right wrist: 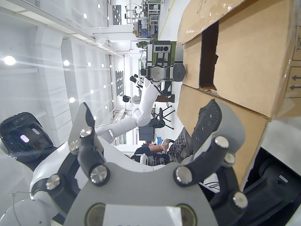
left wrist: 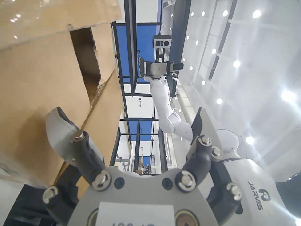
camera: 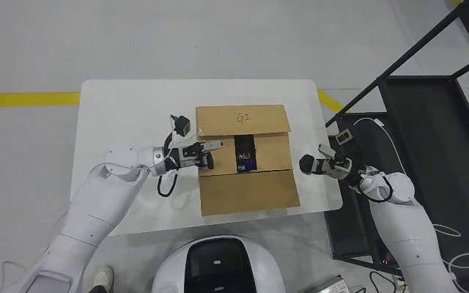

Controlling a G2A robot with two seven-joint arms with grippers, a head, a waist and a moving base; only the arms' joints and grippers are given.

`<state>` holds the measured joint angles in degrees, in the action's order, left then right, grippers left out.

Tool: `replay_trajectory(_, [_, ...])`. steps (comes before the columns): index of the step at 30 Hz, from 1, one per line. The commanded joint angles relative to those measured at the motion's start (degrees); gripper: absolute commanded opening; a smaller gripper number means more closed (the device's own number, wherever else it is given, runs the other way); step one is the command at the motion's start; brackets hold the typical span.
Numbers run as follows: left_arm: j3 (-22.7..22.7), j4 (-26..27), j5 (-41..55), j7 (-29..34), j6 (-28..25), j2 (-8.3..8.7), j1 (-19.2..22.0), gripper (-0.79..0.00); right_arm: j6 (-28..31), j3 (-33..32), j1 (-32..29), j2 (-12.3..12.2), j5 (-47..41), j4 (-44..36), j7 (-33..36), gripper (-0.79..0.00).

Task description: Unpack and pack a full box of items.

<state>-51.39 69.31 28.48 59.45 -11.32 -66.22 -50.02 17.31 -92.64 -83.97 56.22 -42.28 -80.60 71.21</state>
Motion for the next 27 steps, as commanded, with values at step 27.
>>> replay_trajectory(27, [4.04, -20.14, 7.96, -8.62, -8.91, -7.96, 19.71, 0.0, 0.0, 0.0, 0.0, 0.0, 0.0, 0.0, 0.0, 0.0])
